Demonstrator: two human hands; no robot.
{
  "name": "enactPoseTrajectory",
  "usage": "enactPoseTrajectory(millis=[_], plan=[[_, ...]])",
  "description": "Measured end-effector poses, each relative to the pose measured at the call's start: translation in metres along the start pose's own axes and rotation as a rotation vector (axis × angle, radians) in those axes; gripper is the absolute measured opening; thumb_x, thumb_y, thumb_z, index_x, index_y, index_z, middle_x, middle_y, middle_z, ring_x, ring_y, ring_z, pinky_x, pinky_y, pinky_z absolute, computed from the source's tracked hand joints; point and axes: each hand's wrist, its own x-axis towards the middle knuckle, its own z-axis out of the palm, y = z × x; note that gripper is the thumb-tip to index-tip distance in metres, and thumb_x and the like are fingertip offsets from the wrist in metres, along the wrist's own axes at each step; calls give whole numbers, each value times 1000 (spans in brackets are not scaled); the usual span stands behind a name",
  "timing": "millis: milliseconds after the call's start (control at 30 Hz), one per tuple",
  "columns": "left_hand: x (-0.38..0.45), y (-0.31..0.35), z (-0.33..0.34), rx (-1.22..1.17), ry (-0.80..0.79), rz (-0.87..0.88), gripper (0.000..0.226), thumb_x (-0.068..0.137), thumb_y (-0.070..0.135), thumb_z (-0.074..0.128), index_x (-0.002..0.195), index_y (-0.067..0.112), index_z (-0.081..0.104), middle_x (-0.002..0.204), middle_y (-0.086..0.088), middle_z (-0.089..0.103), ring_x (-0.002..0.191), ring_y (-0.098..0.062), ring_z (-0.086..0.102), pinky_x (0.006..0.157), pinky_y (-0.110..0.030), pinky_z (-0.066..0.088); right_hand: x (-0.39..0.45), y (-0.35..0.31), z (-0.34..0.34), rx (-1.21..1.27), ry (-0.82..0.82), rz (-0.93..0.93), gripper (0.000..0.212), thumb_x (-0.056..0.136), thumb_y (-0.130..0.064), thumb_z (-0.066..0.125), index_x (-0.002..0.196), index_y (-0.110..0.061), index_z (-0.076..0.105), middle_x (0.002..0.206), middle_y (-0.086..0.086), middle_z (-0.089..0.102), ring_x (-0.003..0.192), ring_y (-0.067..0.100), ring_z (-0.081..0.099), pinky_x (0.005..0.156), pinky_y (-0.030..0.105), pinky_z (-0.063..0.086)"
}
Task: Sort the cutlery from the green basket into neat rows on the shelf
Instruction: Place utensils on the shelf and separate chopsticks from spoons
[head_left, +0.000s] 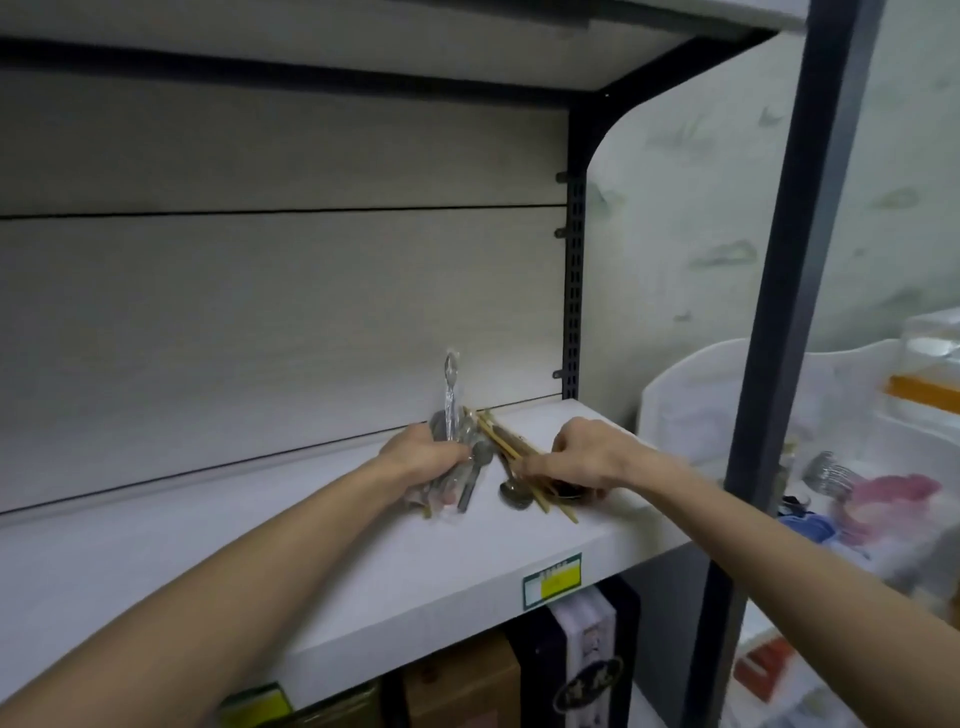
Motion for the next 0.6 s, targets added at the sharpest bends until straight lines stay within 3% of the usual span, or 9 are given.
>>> enactPoseTrajectory(millis=[67, 200, 333, 433, 600], plan=[[2, 2, -1, 17, 13, -3, 33, 72, 40, 63, 89, 13, 71, 83, -14, 76, 83, -33, 74, 69, -37, 55, -1, 1, 0, 9, 13, -17, 64, 78, -75, 60, 61, -14, 61, 62, 4, 66, 56, 23, 64, 65, 36, 58], [8, 1, -2, 59, 66, 7, 25, 84, 39, 68, 87, 14, 68, 88, -8, 70, 91, -26, 69, 77, -33, 52, -5, 5, -3, -74, 120, -40, 63, 85, -73, 54, 57, -17, 54, 60, 0, 59, 60, 20, 57, 54, 27, 40], [15, -1, -5, 102, 62, 3, 31, 83, 41, 69, 92, 11, 68, 93, -10, 70, 93, -27, 69, 76, -32, 52, -5, 8, -1, -107, 154, -54, 60, 83, -67, 64, 70, -8, 73, 69, 3, 69, 66, 20, 62, 56, 28, 44], [17, -3, -4, 118, 57, 8, 35, 85, 43, 69, 97, 11, 67, 97, -10, 70, 96, -26, 68, 77, -33, 52, -3, 11, -1, -66, 109, -46, 59, 81, -65, 67, 71, -7, 73, 70, 5, 71, 60, 19, 63, 54, 28, 48], [20, -8, 0, 135, 76, 30, 30, 85, 42, 68, 90, 13, 66, 93, -9, 69, 89, -25, 67, 73, -32, 51, -2, 17, -3, 108, 47, -51, 45, 87, -53, 69, 87, -9, 78, 84, 12, 75, 63, 21, 67, 49, 24, 55]])
